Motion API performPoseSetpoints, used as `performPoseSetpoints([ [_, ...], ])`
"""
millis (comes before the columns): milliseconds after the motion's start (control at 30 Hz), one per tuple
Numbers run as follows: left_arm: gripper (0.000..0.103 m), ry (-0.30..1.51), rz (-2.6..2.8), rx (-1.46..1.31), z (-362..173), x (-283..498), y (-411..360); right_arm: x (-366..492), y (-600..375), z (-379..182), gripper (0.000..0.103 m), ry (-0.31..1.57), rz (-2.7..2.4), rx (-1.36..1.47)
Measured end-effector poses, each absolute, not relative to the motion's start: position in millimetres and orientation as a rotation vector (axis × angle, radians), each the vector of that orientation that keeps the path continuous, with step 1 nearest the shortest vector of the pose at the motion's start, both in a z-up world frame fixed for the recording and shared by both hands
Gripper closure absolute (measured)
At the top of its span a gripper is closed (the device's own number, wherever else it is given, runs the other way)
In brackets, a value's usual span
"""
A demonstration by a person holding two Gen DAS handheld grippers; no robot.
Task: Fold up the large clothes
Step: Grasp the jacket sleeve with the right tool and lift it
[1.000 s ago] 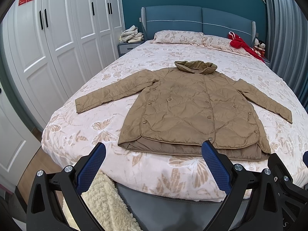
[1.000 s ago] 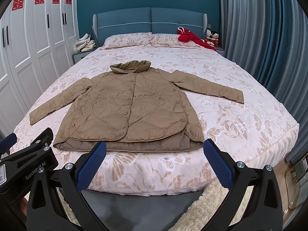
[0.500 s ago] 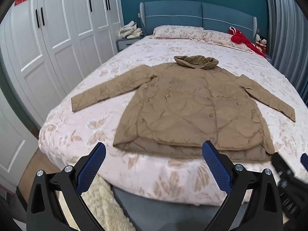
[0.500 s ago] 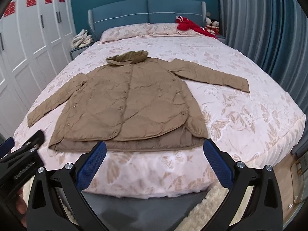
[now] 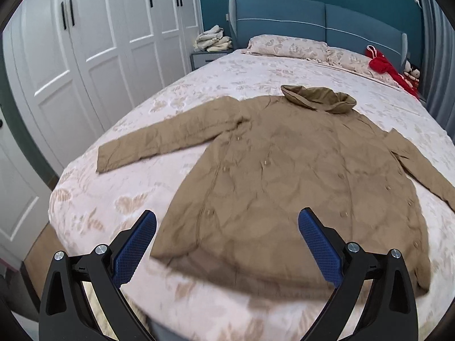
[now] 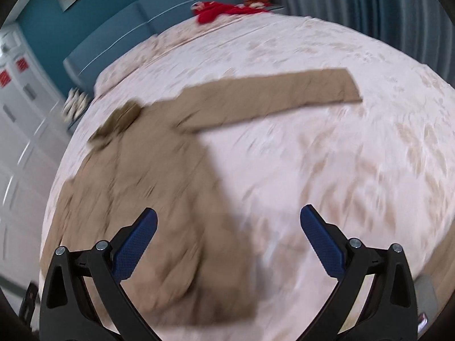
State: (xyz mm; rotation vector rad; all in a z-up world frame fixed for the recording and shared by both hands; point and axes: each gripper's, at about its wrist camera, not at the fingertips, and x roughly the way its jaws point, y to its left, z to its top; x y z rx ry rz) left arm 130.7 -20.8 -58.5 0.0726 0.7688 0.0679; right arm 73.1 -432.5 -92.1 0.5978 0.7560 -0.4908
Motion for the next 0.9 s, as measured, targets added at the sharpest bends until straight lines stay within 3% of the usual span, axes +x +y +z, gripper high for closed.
performPoseSetpoints([
  [467,0.005,0.84,0.049,0.169,-96.8,236.2,-70.3,136.3,-621.4,-164.3,0.005,0.668,-0.745,0.785],
  [567,0.005,0.857,0.031,0.145,-105.2,248.4,-75.6,137.2,-641.1,-179.5,0.011,0.65,-0.763,0.858],
  [767,0.005,0.865,0.063,0.12,-119.8,260.7,-77.4,140.5,-664.7,-189.2,0.037,0.576,-0.804,0.926],
  [900,0.005,0.889,0.099,0.141,-125.7,266.3,-75.9,146.7,-674.5,-191.1,0.075,0.553,-0.811,0.973],
])
